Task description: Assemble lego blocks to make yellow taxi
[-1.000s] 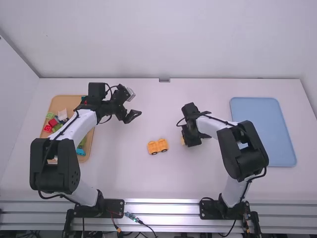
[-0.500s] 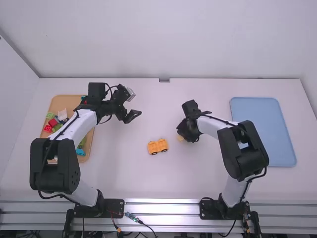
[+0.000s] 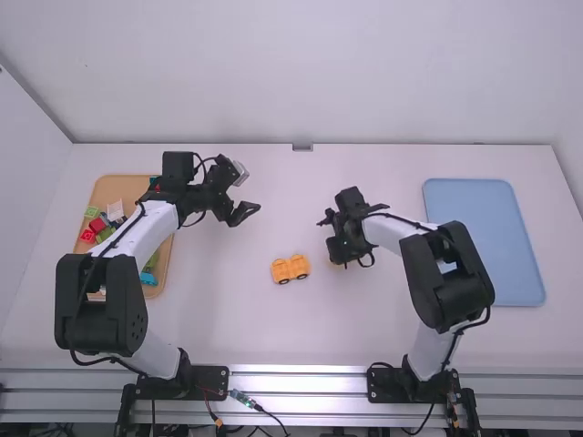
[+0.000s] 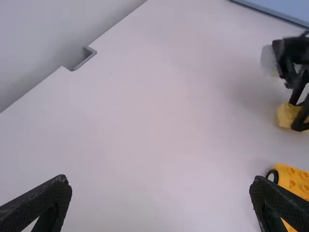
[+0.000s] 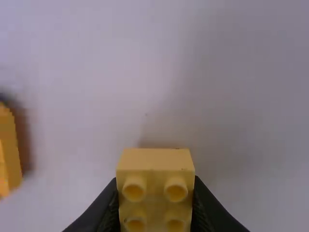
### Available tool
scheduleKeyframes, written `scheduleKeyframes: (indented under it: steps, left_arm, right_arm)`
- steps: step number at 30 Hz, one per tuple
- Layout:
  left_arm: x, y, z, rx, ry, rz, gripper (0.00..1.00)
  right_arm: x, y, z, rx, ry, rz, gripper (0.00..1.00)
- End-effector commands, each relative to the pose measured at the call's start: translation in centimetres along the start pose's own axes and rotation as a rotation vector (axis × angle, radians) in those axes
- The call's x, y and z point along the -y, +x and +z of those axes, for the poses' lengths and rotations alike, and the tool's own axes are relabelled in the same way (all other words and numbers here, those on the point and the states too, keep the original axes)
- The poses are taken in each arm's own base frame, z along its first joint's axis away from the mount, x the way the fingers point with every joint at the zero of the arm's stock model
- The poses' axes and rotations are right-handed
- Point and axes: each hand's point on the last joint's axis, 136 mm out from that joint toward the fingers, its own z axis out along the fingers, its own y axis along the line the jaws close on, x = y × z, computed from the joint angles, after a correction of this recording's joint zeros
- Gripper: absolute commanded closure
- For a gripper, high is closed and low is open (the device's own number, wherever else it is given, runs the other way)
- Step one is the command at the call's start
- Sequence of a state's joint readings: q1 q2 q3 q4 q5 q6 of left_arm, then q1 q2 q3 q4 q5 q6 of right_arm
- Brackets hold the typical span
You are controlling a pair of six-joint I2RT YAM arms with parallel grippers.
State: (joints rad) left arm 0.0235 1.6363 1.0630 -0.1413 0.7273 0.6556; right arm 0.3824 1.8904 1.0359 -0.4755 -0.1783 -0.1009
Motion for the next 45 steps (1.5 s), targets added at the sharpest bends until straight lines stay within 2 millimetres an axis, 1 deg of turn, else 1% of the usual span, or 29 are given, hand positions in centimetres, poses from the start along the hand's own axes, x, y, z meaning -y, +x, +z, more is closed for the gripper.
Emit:
scheduleKeyframes:
  steps: [1, 2, 6, 7, 9, 10, 13, 14, 20, 23, 25, 26, 27, 28, 31, 32, 33, 35, 39, 43, 44, 45]
  left_arm:
    - [-0.5, -0.3, -0.1, 0.01, -0.001, 0.009, 0.01]
    - [-0.5, -0.3, -0.1, 0.011, -0.001, 0.009, 0.01]
    - [-0.5, -0.3, -0.1, 0.011, -0.001, 0.009, 0.01]
    - [-0.5, -0.3, -0.1, 0.011, -0.001, 0.009, 0.01]
    - [-0.5, -0.3, -0.1, 0.01, -0.001, 0.008, 0.01]
    - [-0.5, -0.3, -0.1, 0.01, -0.001, 0.008, 0.01]
    - [-0.4, -0.2, -0.1, 0.01, 0.005, 0.017, 0.01]
    - [-0.4, -0.2, -0.1, 0.01, 0.004, 0.016, 0.01]
    - [-0.2, 0.0, -0.1, 0.003, 0.009, 0.008, 0.01]
    - [-0.2, 0.1, -0.1, 0.0, 0.012, 0.004, 0.01]
    - [-0.1, 0.2, -0.1, -0.004, 0.015, 0.006, 0.01]
    - [-0.1, 0.2, -0.1, -0.005, 0.016, 0.009, 0.01]
    - [0.0, 0.3, -0.1, -0.008, 0.019, 0.019, 0.01]
    - [0.1, 0.4, -0.1, -0.011, 0.02, 0.02, 0.01]
    - [0.1, 0.4, -0.1, -0.012, 0.021, 0.017, 0.01]
    - [0.1, 0.5, -0.1, -0.012, 0.022, 0.017, 0.01]
    - [0.1, 0.5, -0.1, -0.012, 0.022, 0.016, 0.01]
    - [0.2, 0.6, -0.1, -0.013, 0.023, 0.015, 0.01]
    - [0.4, 0.8, -0.1, -0.022, 0.031, 0.029, 0.01]
    - [1.4, 1.5, -0.1, -0.043, 0.074, 0.09, 0.01]
    - [1.7, 1.5, -0.1, -0.038, 0.087, 0.097, 0.01]
    - [2.5, 1.4, -0.2, -0.019, 0.127, 0.128, 0.01]
  right_arm:
    - [0.5, 0.5, 0.2, -0.031, 0.018, -0.301, 1.0]
    - [0.7, 0.8, 0.2, -0.05, 0.04, -0.392, 1.0]
    - [0.9, 0.9, 0.3, -0.075, 0.077, -0.585, 1.0]
    - [0.9, 1.0, 0.3, -0.089, 0.087, -0.658, 1.0]
    - [0.5, 1.2, 0.4, -0.107, 0.087, -0.769, 1.0]
    - [0.5, 1.2, 0.4, -0.109, 0.085, -0.779, 1.0]
    - [-0.4, 1.4, 0.5, -0.12, 0.063, -0.95, 1.0]
    - [-0.4, 1.4, 0.5, -0.121, 0.062, -0.957, 1.0]
    - [-0.5, 1.4, 0.6, -0.142, 0.074, -1.123, 1.0]
    - [-0.5, 1.3, 0.6, -0.137, 0.073, -1.138, 0.99]
    - [-0.4, 0.7, 0.6, -0.116, 0.088, -1.119, 0.76]
    - [-0.3, 0.6, 0.6, -0.113, 0.09, -1.116, 0.73]
    - [-0.1, 0.4, 0.5, -0.105, 0.097, -1.112, 0.65]
    - [0.0, 0.2, 0.5, -0.098, 0.106, -1.112, 0.62]
    - [-0.1, 0.0, 0.5, -0.092, 0.11, -1.115, 0.48]
    - [0.0, 0.1, 0.5, -0.095, 0.108, -1.113, 0.38]
    - [0.0, 0.1, 0.4, -0.095, 0.108, -1.113, 0.23]
    - [-0.2, 0.1, 0.3, -0.099, 0.105, -1.115, 0.01]
    - [-1.0, -0.5, -0.7, -0.108, 0.097, -1.12, 0.01]
    - [-2.3, -2.6, -4.0, -0.054, 0.091, -1.127, 0.01]
    - [-2.4, -2.9, -4.4, -0.042, 0.089, -1.127, 0.01]
    - [-2.7, -3.7, -5.7, -0.005, 0.088, -1.128, 0.01]
